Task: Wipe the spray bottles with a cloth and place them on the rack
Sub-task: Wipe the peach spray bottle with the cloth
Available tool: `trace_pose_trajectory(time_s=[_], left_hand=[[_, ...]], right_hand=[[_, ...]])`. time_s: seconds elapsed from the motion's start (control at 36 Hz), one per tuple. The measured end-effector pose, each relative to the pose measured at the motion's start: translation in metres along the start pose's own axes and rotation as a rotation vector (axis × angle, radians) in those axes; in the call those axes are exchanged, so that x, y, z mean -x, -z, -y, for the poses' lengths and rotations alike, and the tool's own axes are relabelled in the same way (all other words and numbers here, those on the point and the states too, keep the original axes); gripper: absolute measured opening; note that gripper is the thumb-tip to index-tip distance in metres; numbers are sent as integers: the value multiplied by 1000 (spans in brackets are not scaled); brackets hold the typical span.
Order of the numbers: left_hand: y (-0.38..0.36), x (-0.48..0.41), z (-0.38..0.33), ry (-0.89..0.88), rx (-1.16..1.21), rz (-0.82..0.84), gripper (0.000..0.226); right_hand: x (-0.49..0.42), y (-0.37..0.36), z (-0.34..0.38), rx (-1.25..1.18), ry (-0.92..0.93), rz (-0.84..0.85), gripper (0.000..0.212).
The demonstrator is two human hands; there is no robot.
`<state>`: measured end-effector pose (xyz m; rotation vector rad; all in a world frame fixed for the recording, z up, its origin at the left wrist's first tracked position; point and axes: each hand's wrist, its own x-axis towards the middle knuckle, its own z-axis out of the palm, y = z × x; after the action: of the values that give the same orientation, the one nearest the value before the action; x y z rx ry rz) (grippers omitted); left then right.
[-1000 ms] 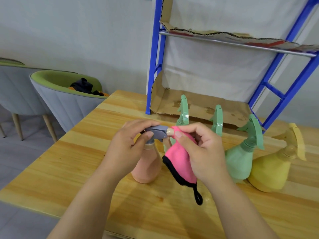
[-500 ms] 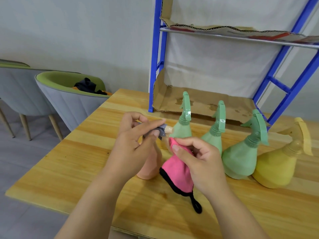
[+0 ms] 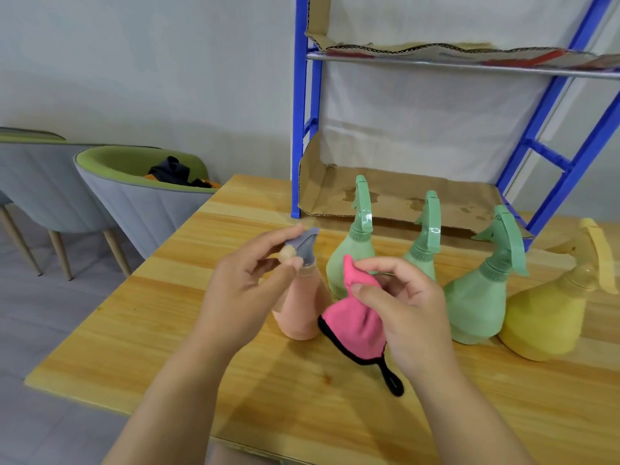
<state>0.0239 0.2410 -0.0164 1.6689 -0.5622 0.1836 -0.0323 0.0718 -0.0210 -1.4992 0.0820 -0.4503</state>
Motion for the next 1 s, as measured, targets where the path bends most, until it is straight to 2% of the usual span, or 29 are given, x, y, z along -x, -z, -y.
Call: trace_pose_trajectory(time_s=[0.17, 0.36, 0.53, 0.69, 0.81, 1.0], left_hand=[[5, 2, 2, 1, -27, -88, 30], [9, 1, -2, 30, -49, -112, 34], [11, 1, -3, 45, -74, -99, 34], [15, 1, -3, 55, -69, -65, 34], [20, 0, -5, 57, -88, -6, 36], [23, -2, -2, 51, -112, -3, 38]], right_hand=[[-4, -17, -6, 62, 132, -42, 35], [-17, -38, -15, 249, 217, -84, 26], [-13, -52, -26, 224, 279, -112, 24], [-2, -55, -33, 280, 511, -28, 11], [-9, -51, -24, 299, 565, -33, 15], [-3, -55, -38, 306, 578, -31, 12]])
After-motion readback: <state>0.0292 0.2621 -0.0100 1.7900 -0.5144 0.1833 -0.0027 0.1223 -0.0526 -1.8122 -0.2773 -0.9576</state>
